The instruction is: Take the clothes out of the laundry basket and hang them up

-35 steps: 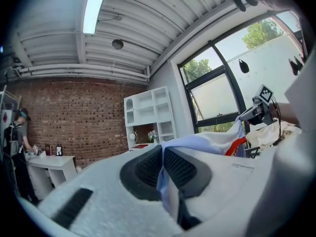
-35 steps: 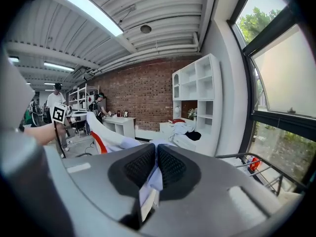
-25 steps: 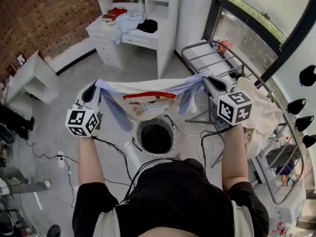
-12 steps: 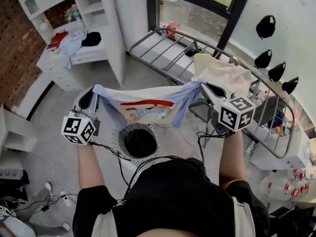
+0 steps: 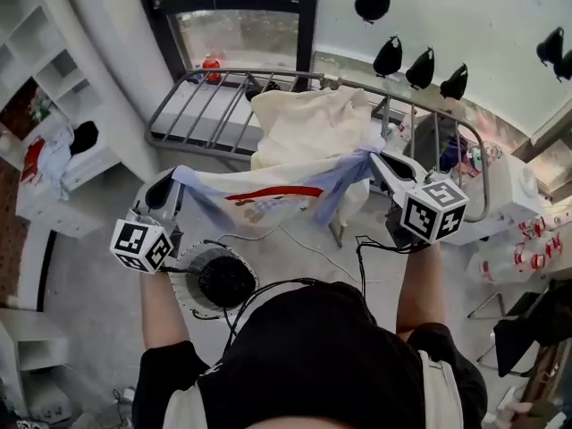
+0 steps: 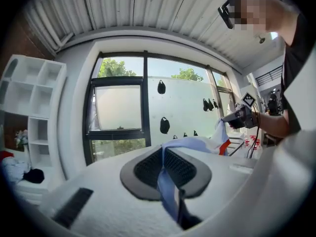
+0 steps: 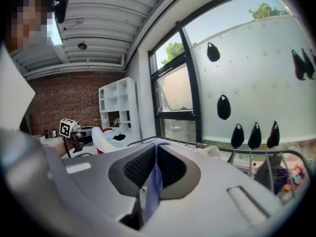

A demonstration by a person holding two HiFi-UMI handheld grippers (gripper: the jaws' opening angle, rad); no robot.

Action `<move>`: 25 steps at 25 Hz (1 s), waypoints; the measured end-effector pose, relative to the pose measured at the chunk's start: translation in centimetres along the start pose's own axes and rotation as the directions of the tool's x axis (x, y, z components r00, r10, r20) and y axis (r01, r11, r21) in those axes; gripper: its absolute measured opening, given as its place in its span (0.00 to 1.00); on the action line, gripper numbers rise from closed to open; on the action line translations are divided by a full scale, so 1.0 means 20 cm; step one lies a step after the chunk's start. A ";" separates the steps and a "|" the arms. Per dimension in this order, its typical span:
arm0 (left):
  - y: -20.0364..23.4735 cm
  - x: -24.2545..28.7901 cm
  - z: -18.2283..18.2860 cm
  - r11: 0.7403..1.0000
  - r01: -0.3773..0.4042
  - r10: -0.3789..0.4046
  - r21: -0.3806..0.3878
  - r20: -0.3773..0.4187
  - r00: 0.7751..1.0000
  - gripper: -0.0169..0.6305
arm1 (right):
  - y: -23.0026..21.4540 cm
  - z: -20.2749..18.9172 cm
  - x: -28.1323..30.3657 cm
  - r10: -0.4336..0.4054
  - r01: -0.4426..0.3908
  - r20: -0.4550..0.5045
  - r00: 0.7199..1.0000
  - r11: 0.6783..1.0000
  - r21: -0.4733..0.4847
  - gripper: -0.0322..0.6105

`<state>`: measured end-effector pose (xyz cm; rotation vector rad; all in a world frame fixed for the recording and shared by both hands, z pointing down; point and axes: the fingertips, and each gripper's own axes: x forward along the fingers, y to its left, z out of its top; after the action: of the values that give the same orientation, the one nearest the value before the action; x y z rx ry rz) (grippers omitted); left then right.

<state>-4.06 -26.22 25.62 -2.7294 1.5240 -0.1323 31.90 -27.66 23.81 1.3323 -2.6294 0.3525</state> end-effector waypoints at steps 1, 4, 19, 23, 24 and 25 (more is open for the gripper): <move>-0.06 0.09 0.01 0.999 0.039 -0.039 0.004 0.000 0.999 0.05 | -0.08 0.00 -0.07 -0.037 0.037 0.008 0.999 0.999 0.008 0.10; -0.26 0.35 0.06 0.989 0.146 -0.146 0.015 -0.003 0.989 0.05 | -0.28 0.00 -0.29 -0.131 0.130 0.035 0.991 0.991 0.039 0.10; -1.15 1.24 0.26 0.887 0.457 -0.458 0.070 -0.001 0.889 0.05 | -1.08 0.02 -1.19 -0.456 0.438 0.136 0.879 0.887 0.146 0.10; -1.31 1.43 0.29 0.872 0.484 -0.485 0.069 0.002 0.874 0.05 | -1.27 0.02 -1.34 -0.505 0.488 0.135 0.852 0.861 0.139 0.10; -1.35 1.49 0.30 0.874 0.482 -0.483 0.067 -0.001 0.876 0.05 | -1.33 0.03 -1.37 -0.517 0.503 0.130 0.846 0.855 0.130 0.10; -1.39 1.55 0.31 0.876 0.478 -0.479 0.065 -0.006 0.878 0.05 | -1.39 0.03 -1.40 -0.529 0.516 0.124 0.840 0.848 0.120 0.10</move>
<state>36.18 -38.22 23.09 -2.9821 0.7871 -0.1655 70.79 -22.13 19.65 2.1016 -2.2373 0.2832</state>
